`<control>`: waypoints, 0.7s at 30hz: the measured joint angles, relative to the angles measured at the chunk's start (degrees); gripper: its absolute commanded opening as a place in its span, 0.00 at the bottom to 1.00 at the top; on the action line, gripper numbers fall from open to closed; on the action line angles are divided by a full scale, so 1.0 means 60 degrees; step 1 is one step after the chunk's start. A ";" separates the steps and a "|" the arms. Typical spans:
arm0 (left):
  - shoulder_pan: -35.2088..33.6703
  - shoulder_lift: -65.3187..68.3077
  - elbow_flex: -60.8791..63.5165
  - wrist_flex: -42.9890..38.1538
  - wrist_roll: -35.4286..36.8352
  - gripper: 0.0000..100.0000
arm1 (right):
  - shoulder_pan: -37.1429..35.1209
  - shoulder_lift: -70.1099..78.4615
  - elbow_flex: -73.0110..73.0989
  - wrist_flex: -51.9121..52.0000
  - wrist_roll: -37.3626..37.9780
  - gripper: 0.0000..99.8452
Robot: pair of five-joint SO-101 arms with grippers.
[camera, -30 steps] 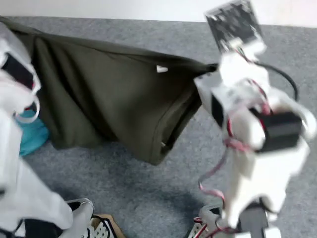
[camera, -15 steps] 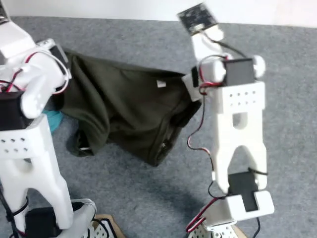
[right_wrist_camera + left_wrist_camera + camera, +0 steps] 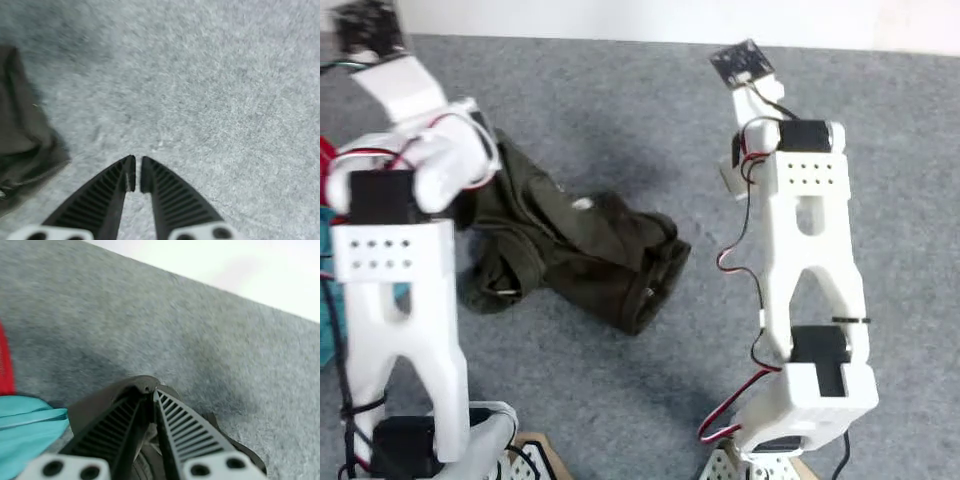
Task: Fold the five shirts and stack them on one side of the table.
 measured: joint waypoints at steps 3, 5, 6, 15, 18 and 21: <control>0.0278 0.0000 0.0967 -0.0894 0.0000 0.01 | 0.0044 0.0029 0.0703 -0.0571 0.0132 0.05; 0.0352 0.0015 0.1612 -0.1582 0.0000 0.01 | -0.0161 0.0029 0.1040 -0.0689 0.0176 0.09; 0.0366 0.0015 0.1905 -0.1905 0.0000 0.01 | -0.0337 0.0029 0.1216 -0.0733 0.0176 0.10; 0.0176 0.0015 0.3736 -0.2886 -0.0015 0.01 | -0.2168 0.0029 0.1641 -0.2359 -0.1788 0.10; -0.0249 0.0015 0.4088 -0.2916 -0.0015 0.01 | -0.2549 0.0029 0.2168 -0.3385 -0.2579 0.10; -0.0513 0.0015 0.4425 -0.2945 -0.0015 0.01 | -0.3004 0.0029 0.2681 -0.4425 -0.2828 0.10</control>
